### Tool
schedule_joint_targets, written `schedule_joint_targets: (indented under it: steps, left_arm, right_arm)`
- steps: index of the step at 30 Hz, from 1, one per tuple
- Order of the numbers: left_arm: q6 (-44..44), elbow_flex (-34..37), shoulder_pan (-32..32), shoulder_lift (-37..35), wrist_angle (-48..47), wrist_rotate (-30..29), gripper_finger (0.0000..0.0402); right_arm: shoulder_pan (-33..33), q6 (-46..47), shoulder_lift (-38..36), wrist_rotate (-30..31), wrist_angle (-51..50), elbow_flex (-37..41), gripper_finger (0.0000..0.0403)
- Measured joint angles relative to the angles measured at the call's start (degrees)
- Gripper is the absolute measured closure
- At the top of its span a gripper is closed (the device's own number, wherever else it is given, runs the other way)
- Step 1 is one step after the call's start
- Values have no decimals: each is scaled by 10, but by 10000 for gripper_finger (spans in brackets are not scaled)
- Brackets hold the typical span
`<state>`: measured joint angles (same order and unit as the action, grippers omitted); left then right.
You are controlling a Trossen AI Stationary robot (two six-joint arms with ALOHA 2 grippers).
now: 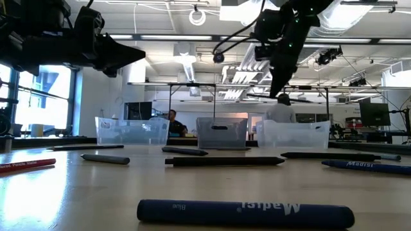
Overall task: Sort crayons/erasers/pens/pencils in bins
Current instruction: Put the green pencil into the right transparent bin
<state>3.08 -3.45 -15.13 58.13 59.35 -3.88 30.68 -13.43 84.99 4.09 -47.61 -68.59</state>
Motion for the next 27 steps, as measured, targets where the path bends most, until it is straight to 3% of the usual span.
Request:
schedule_joint_targets:
  steps: [8,16,21,27]
  left_arm:
    - [-10,0,0,0,0,0,401]
    - [-9,0,0,0,-9,0,401]
    - [-10,0,0,0,-10,-10,401]
    - [-9,0,0,0,-12,-14,401]
  right_arm:
    - [107,-53,0,7,116,14,394]
    - [205,-85,0,-45,315,161,394]
    - [232,-109,0,-52,427,257,394]
    - [237,-115,0,-53,493,298,394]
